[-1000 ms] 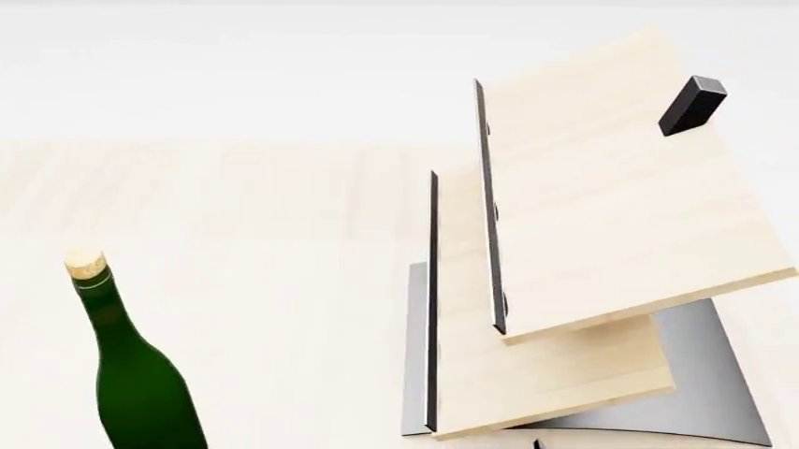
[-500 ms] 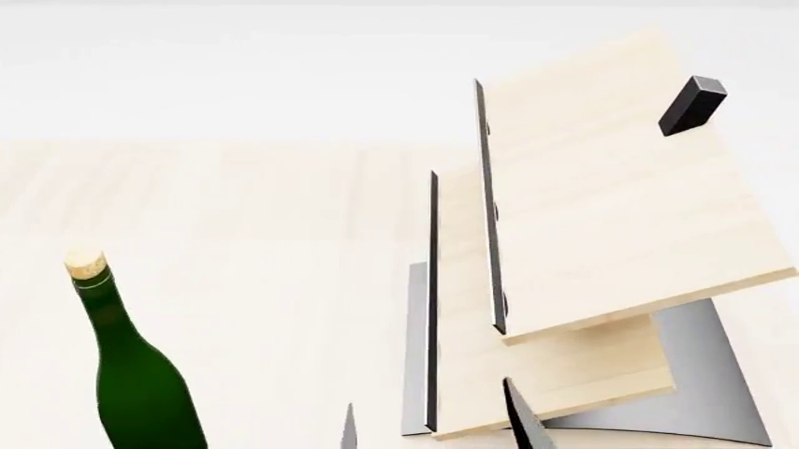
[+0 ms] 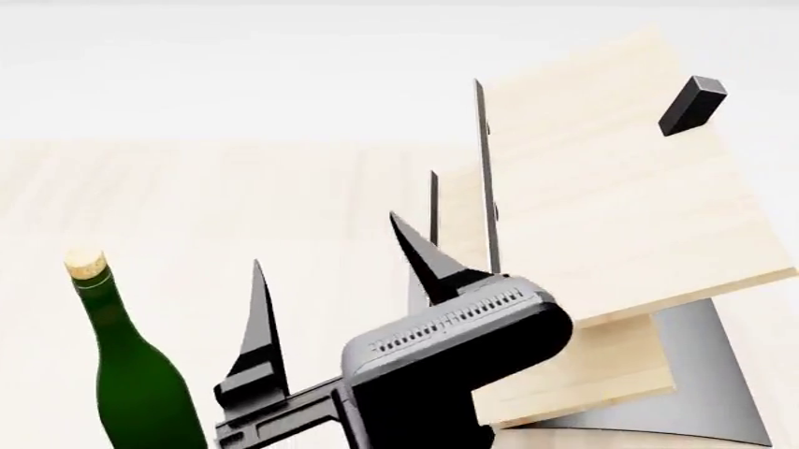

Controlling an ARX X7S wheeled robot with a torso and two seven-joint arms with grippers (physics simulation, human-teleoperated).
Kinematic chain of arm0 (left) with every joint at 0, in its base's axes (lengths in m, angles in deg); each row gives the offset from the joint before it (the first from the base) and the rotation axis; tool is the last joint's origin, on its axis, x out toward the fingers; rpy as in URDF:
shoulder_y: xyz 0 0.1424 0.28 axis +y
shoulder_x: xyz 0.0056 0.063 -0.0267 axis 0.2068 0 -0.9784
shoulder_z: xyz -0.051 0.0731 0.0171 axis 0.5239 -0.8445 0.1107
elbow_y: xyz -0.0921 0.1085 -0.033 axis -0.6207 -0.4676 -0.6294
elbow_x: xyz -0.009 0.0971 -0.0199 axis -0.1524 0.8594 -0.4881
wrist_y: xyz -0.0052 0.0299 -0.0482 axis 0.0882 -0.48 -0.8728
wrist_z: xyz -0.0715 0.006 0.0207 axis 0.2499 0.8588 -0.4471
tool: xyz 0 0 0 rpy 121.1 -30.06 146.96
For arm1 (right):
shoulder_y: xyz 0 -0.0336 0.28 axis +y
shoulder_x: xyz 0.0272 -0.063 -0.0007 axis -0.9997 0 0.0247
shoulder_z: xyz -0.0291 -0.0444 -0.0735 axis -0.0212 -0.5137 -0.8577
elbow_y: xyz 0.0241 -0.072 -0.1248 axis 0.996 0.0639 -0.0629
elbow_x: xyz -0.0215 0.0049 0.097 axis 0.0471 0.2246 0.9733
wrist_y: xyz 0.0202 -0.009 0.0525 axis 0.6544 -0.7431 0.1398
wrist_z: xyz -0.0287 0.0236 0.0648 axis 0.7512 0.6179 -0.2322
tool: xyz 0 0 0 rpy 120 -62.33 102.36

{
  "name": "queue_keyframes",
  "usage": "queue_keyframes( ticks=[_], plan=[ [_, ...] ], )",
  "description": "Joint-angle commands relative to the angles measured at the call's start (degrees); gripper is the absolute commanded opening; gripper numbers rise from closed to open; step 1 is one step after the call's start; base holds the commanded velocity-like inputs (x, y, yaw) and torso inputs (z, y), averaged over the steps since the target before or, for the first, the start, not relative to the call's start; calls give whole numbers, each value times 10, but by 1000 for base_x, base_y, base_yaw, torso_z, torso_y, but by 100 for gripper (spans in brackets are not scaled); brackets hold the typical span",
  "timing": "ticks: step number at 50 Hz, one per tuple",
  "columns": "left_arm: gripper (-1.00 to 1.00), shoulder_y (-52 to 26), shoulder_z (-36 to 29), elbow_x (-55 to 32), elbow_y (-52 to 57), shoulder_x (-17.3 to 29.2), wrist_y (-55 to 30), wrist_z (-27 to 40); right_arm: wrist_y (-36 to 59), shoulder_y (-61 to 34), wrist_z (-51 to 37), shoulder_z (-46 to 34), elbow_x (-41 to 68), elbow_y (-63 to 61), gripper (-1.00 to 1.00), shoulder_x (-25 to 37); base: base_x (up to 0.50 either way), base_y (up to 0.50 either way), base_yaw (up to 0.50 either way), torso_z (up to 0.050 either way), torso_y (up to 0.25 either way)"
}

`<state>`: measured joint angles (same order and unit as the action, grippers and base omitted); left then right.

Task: Put the wine bottle on the wine rack.

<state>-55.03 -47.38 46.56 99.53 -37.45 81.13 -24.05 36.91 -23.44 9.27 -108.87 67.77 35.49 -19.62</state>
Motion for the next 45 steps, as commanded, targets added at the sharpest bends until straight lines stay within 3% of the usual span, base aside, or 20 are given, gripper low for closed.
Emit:
queue_keyframes(
  ticks=[1,8,15,22,45],
  plan=[
    [100,2,1,-1,7,4,-1,3,107,-112,73,12,94,67,100,-20,0,0,0,0,0],
    [100,-3,2,-4,1,4,-1,6,144,-160,145,-23,132,121,100,-9,0,0,0,0,0],
    [100,-4,-1,-3,0,5,-2,7,233,-202,185,39,244,148,100,-16,0,0,0,0,0],
    [100,-4,-3,-2,0,6,-3,8,264,-226,199,62,293,160,100,-22,0,0,0,0,0],
    [100,-6,-6,-7,-5,10,3,13,199,-251,236,-23,248,296,100,-64,0,0,0,0,0]
  ],
)
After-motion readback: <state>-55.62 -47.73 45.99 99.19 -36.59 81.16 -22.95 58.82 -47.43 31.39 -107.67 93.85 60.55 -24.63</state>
